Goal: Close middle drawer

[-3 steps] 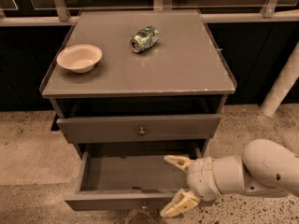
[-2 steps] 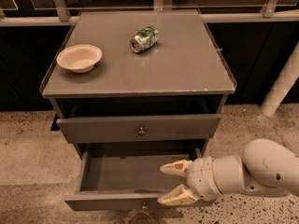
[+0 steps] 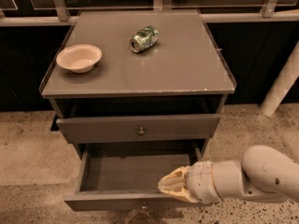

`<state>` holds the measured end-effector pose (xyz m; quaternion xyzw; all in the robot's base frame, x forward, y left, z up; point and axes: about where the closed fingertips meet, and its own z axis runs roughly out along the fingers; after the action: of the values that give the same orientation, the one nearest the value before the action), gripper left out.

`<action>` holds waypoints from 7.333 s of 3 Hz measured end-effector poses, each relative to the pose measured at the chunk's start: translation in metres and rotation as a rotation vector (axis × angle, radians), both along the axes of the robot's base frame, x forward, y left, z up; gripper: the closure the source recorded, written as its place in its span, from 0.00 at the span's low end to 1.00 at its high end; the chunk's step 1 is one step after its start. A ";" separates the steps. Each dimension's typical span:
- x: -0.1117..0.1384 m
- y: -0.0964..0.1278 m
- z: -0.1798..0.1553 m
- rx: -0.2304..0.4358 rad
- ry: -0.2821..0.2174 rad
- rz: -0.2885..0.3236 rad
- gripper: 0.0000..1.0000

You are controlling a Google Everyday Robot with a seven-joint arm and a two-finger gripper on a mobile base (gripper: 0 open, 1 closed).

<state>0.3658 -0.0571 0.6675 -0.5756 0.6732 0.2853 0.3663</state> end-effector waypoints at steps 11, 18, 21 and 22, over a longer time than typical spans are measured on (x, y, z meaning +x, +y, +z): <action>0.050 0.008 -0.272 0.086 0.167 -0.105 1.00; 0.138 -0.021 -0.296 -0.063 -0.004 -0.377 1.00; 0.192 -0.062 -0.294 -0.129 -0.099 -0.519 1.00; 0.227 -0.081 -0.287 -0.172 -0.172 -0.570 1.00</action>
Offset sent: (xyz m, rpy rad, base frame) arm 0.0350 -0.0422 -0.1166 0.1118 0.0004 -0.1078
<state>0.5928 -0.1381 0.3801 -0.4146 0.7957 0.0630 0.4370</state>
